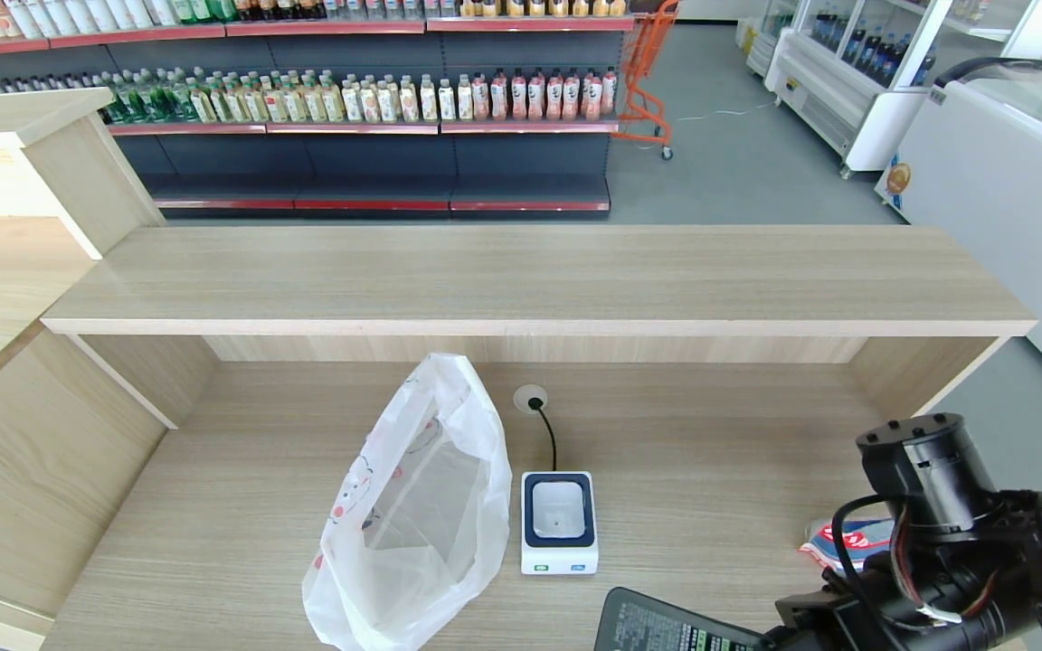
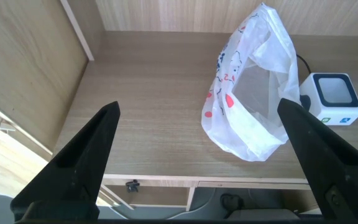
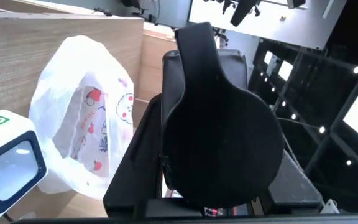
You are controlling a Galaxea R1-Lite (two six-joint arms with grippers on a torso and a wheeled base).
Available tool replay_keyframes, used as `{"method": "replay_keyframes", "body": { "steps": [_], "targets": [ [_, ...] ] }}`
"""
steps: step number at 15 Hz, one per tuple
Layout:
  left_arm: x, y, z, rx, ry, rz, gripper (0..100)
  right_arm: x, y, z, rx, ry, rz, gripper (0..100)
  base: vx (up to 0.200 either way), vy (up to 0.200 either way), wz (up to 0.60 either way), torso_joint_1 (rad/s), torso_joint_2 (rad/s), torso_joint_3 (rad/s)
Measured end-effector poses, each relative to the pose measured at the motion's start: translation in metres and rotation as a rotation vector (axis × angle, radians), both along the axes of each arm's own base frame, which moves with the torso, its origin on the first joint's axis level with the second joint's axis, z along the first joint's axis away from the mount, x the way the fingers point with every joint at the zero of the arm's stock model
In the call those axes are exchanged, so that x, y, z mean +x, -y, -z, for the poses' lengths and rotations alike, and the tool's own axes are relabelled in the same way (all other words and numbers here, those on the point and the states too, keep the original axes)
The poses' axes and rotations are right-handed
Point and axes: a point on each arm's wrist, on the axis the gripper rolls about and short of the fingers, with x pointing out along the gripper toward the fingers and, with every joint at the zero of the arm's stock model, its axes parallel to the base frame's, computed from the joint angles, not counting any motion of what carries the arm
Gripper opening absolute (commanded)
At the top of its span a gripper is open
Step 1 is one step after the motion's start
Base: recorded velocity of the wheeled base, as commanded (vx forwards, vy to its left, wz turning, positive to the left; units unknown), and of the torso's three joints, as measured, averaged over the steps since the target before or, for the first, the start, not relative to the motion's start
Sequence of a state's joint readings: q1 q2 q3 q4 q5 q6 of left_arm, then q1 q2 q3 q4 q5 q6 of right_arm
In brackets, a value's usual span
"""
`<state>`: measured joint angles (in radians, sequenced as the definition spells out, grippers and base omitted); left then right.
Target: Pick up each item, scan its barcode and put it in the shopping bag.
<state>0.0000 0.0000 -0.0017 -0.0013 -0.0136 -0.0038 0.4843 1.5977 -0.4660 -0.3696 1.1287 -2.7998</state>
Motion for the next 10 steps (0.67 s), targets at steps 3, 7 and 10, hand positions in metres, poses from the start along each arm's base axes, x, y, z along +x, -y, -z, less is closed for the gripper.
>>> {"method": "replay_keyframes", "body": {
  "steps": [3, 7, 10],
  "targets": [
    [0.000, 0.000, 0.000, 0.000, 0.000, 0.000, 100, 0.003, -0.002, -0.004, 0.012, 0.022, -0.001, 0, 0.000, 0.000, 0.00, 0.000, 0.00, 0.000],
    [0.000, 0.000, 0.000, 0.000, 0.000, 0.000, 100, 0.014, -0.008, -0.015, 0.042, 0.078, -0.001, 0, 0.000, 0.000, 0.00, 0.000, 0.00, 0.000],
    [0.000, 0.000, 0.000, 0.000, 0.000, 0.000, 100, 0.015, -0.008, -0.016, 0.043, 0.072, 0.003, 0, 0.000, 0.000, 0.00, 0.000, 0.00, 0.000]
  ]
}}
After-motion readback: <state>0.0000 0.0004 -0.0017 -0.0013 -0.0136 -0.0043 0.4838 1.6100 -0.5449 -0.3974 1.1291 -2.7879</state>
